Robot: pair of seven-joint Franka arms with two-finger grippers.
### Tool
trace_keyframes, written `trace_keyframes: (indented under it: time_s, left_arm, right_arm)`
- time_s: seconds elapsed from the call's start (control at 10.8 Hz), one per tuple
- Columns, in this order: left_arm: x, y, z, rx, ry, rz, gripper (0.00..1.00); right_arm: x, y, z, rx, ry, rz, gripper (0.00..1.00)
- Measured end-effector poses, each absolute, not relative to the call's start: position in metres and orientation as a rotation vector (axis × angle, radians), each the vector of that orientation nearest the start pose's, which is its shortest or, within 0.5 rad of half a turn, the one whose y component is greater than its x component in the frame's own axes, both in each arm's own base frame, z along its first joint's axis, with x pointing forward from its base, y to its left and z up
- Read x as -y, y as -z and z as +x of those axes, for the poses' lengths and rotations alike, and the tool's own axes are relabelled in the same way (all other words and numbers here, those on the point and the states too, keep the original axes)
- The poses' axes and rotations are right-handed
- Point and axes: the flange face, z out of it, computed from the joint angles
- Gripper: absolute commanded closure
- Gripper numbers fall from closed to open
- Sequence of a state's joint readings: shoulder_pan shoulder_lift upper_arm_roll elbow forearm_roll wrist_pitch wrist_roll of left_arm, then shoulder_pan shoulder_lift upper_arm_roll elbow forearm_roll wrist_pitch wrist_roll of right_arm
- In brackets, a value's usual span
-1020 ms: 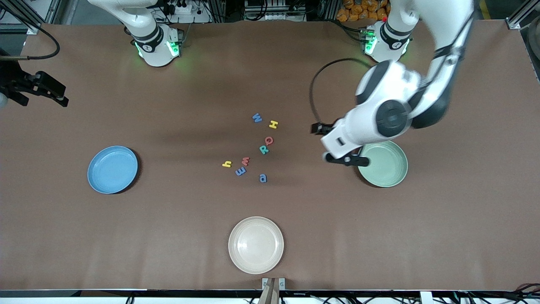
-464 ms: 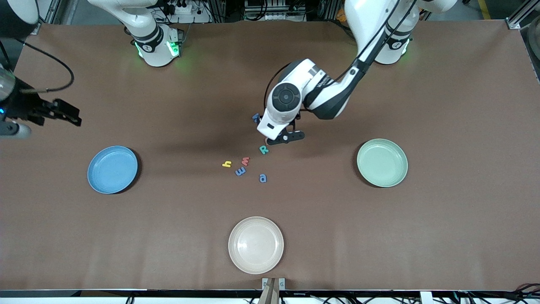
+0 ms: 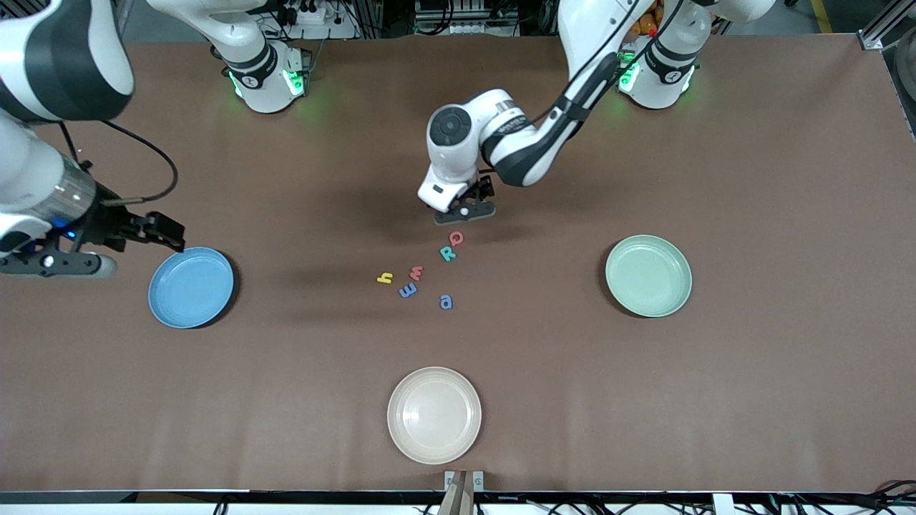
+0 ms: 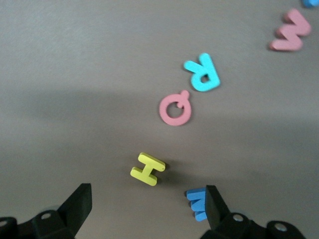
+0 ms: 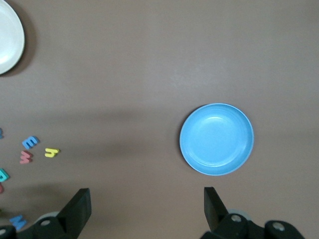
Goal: Sort upper and lower case letters into plates
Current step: 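Grasp the yellow H with the left gripper while the right gripper approaches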
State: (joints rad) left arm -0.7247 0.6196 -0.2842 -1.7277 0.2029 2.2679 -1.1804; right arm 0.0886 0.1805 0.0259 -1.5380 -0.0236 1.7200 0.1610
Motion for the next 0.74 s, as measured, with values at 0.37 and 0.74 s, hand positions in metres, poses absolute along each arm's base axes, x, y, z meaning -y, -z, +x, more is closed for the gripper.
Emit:
trace_keyframes:
  time_s: [0.37, 0.74]
  left_arm:
    - [0.549, -0.194, 0.342, -0.398, 0.047, -3.105, 0.00]
    - [0.514, -0.179, 0.370, -0.650, -0.011, -3.054, 0.00]
  right_arm:
    - [-0.090, -0.495, 0.638, -0.207, -0.011, -3.153, 0.00]
    - [-0.105, -0.455, 0.651, -0.520, -0.045, -3.121, 0.00]
